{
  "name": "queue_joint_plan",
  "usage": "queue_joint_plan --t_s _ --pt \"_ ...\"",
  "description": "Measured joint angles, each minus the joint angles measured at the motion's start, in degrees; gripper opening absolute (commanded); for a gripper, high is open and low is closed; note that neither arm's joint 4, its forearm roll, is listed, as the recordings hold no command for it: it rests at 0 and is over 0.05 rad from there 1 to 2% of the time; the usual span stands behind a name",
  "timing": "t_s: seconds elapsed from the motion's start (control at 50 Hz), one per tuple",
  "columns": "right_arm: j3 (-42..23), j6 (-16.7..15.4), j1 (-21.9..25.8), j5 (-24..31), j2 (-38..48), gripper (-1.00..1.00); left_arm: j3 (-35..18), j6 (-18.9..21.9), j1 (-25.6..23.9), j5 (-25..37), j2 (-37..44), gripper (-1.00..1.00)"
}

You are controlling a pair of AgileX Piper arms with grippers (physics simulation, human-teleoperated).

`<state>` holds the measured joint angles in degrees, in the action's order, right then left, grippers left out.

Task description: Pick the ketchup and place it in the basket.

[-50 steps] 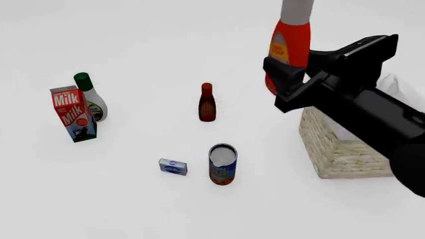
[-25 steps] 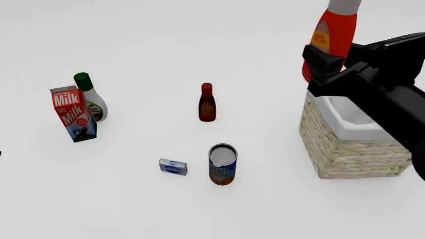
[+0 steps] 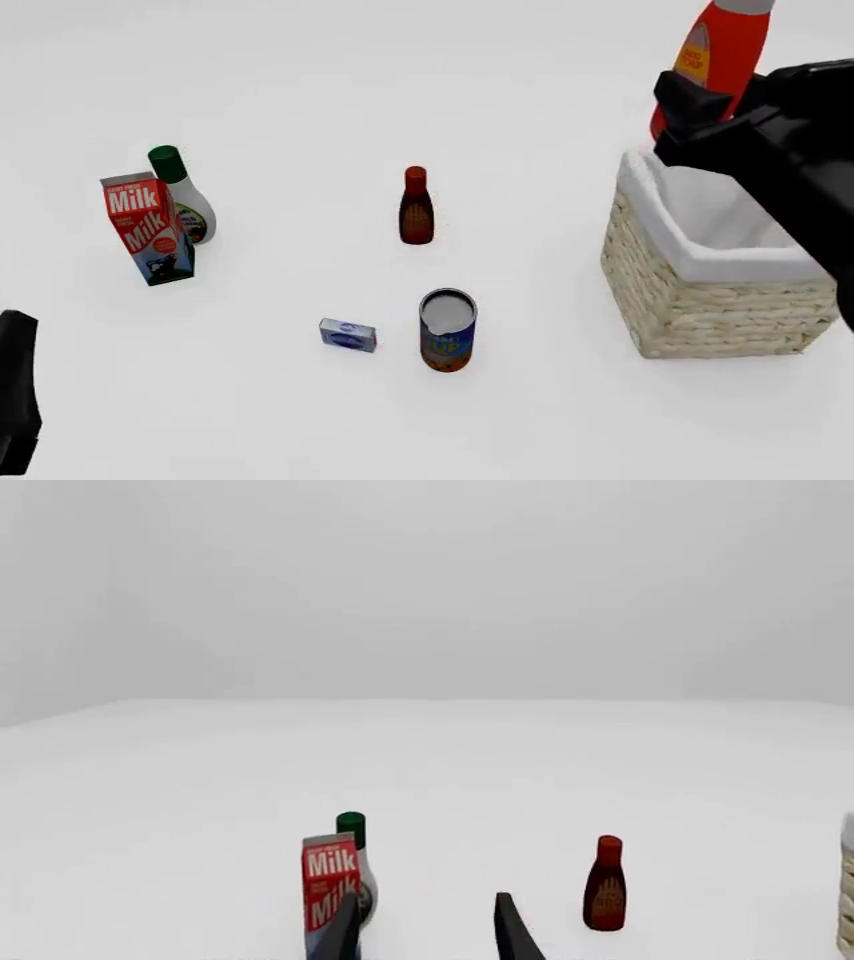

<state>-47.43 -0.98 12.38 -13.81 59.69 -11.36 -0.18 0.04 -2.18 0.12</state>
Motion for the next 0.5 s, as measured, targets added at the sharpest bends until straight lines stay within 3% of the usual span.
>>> queue_joint_plan --t_s 0.5 --pt "-1.11 0.42 -7.32 -1.66 3.1 -1.0 4.56 0.66 0.73 -3.33 -0.1 1.0"
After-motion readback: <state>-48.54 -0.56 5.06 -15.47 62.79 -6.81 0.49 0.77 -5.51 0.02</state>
